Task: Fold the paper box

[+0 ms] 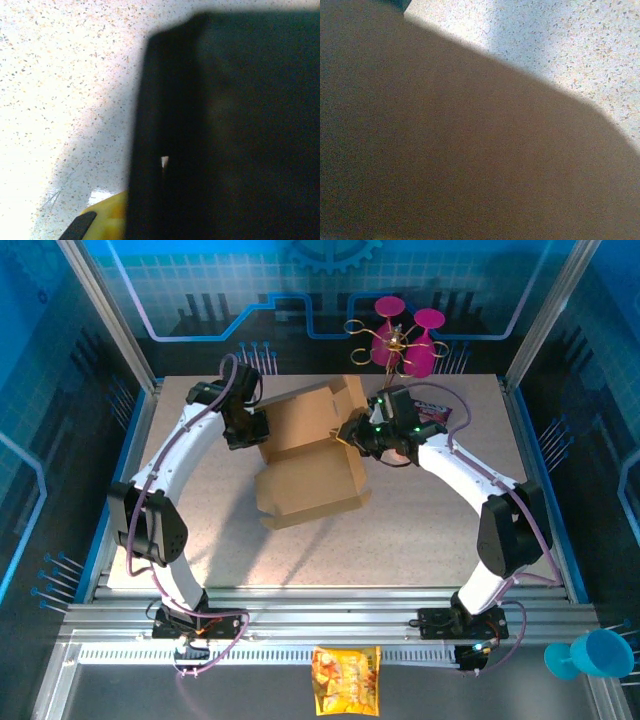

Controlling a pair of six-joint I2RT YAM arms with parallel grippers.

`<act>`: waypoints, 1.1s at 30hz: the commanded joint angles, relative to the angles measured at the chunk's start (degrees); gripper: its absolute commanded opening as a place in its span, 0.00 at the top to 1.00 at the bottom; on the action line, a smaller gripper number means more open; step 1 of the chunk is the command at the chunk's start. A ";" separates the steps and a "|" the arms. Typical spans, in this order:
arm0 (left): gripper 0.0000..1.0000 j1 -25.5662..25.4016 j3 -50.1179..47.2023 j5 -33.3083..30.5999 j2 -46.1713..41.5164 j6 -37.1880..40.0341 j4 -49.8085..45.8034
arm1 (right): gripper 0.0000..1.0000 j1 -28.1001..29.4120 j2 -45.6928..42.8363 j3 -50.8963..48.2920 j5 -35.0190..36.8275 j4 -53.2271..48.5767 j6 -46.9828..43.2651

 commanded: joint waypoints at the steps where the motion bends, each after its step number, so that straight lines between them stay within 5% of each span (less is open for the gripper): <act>1: 1.00 -0.37 -0.21 5.46 -0.82 -1.54 3.63 | 0.86 0.68 0.24 1.20 -2.83 0.82 0.43; 9: 1.00 -0.07 -0.77 5.41 -1.26 -1.55 3.67 | 0.92 0.73 -0.36 2.19 -1.00 -0.96 -0.47; 17: 1.00 0.72 -1.15 5.05 -1.50 -0.28 2.58 | 0.55 -0.26 -7.86 3.19 3.84 -5.86 -11.69; 25: 1.00 1.78 0.90 6.28 -0.46 1.95 -0.04 | 0.54 -7.71 -17.80 2.23 4.73 -9.06 -26.03; 33: 1.00 1.91 5.23 8.33 2.34 4.67 -4.47 | 0.44 -11.42 -10.39 10.35 1.03 -13.17 -46.77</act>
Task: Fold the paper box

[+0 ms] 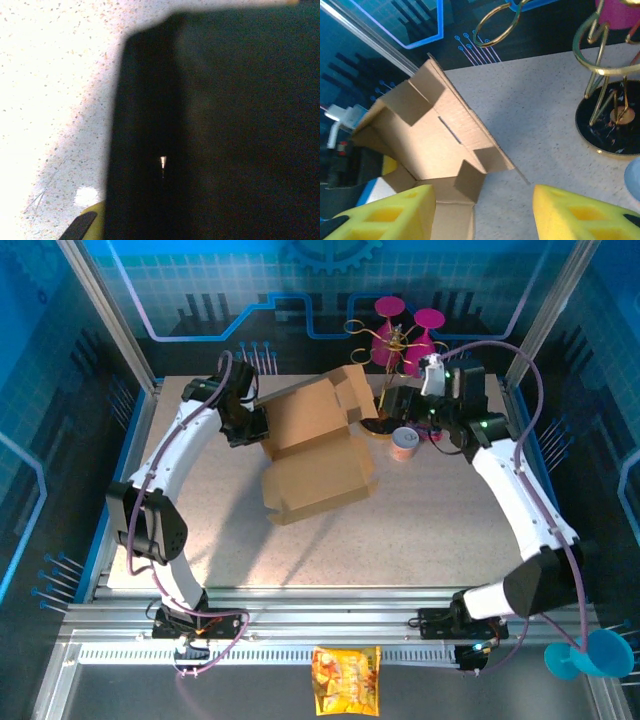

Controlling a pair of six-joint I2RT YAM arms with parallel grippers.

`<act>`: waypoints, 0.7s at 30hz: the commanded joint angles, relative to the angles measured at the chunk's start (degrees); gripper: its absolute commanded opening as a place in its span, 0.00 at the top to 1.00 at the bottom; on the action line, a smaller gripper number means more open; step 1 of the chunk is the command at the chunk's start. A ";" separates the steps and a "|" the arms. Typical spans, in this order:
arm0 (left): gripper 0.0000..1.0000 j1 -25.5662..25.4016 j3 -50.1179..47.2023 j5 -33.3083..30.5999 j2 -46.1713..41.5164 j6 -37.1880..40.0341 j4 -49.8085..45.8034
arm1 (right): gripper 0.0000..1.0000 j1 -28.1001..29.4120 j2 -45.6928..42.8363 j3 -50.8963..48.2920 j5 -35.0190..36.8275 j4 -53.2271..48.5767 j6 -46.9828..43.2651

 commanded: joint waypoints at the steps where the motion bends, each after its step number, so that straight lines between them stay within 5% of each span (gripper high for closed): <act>1: 1.00 0.45 2.77 2.66 1.70 2.45 -3.55 | 0.43 0.47 4.43 4.62 -0.65 -5.07 -13.80; 15: 1.00 0.45 3.91 4.36 2.92 2.76 -5.01 | 0.45 4.44 14.13 13.16 3.01 -8.01 -19.47; 21: 1.00 0.45 3.86 4.31 2.95 2.92 -5.41 | 0.63 5.73 17.44 16.09 9.20 -9.33 -20.28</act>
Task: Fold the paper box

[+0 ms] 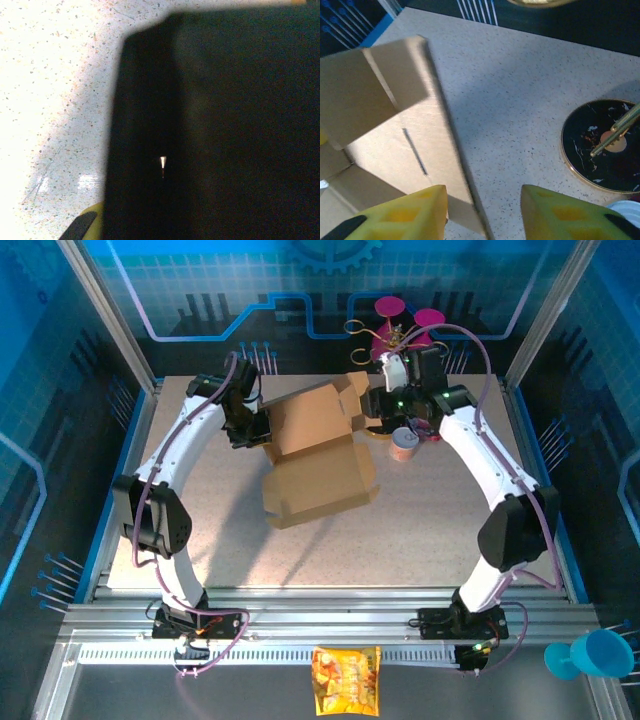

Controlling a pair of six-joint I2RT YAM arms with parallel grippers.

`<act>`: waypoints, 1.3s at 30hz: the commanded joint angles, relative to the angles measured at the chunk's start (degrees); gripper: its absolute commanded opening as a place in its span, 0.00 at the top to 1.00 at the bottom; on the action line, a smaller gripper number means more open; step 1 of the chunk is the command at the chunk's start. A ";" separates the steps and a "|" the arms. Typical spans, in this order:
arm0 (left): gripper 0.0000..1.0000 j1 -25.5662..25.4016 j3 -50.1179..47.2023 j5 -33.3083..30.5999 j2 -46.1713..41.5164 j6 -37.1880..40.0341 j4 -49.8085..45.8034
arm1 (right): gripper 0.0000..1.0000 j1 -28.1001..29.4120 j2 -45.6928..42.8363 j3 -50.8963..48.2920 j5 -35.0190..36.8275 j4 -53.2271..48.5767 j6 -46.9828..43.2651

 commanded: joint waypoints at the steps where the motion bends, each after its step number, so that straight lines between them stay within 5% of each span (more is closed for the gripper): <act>1: 1.00 0.45 1.79 1.57 0.35 0.72 -1.79 | 0.68 1.51 1.46 3.54 5.32 -1.97 -1.91; 6: 1.00 0.45 1.94 1.14 0.58 -0.14 -1.80 | 1.00 6.43 -1.63 0.38 16.50 0.76 -3.41; 13: 1.00 0.45 3.98 0.92 1.84 -3.11 -2.68 | 1.00 17.96 -7.43 -6.16 42.46 5.70 -8.55; 27: 1.00 -0.12 5.73 1.58 2.54 -3.74 -3.03 | 1.00 31.36 4.62 3.67 68.46 5.07 -18.93; 35: 1.00 0.00 4.34 1.30 1.10 -2.49 -2.26 | 0.99 33.74 8.44 9.76 63.54 0.90 -17.75; 39: 1.00 0.35 3.08 1.78 0.24 -0.78 -1.10 | 0.60 30.43 4.98 12.51 47.22 -7.18 -11.37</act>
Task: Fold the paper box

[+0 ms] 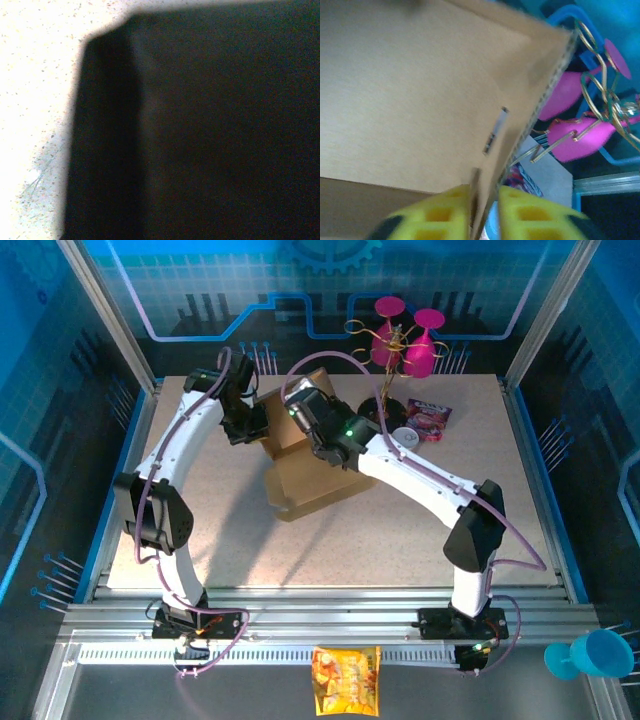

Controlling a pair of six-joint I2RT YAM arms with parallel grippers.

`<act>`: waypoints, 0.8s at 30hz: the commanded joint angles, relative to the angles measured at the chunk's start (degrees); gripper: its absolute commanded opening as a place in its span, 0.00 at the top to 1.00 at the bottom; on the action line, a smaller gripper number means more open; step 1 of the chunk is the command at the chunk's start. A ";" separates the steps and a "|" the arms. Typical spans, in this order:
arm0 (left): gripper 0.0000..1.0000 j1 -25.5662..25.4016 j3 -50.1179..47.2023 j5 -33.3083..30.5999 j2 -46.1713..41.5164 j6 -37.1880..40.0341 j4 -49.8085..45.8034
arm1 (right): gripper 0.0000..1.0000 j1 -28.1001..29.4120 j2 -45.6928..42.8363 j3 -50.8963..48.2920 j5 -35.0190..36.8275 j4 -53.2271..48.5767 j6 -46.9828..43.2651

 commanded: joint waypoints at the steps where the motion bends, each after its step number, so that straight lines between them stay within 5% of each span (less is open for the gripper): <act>1: 1.00 -0.27 -1.43 2.70 -1.78 4.34 1.84 | 0.48 -3.40 -4.42 3.92 -26.80 -7.95 6.42; 5: 1.00 0.07 -3.78 3.94 -2.20 7.11 6.22 | 0.37 -13.00 -10.15 1.56 -64.85 -7.14 15.86; 10: 1.00 0.30 -0.93 6.15 0.25 10.77 6.53 | 0.33 -20.72 -17.67 -2.35 -88.32 2.44 27.61; 16: 1.00 0.34 1.51 8.60 2.17 13.24 5.98 | 0.35 -35.41 -25.33 -14.46 -91.11 18.15 41.25; 18: 1.00 0.31 1.61 9.38 2.22 13.96 5.87 | 0.41 -39.81 -26.28 -16.72 -87.76 17.64 42.19; 24: 1.00 0.35 1.30 12.73 1.81 16.69 6.03 | 0.59 -48.27 -23.08 -21.47 -93.65 22.98 43.05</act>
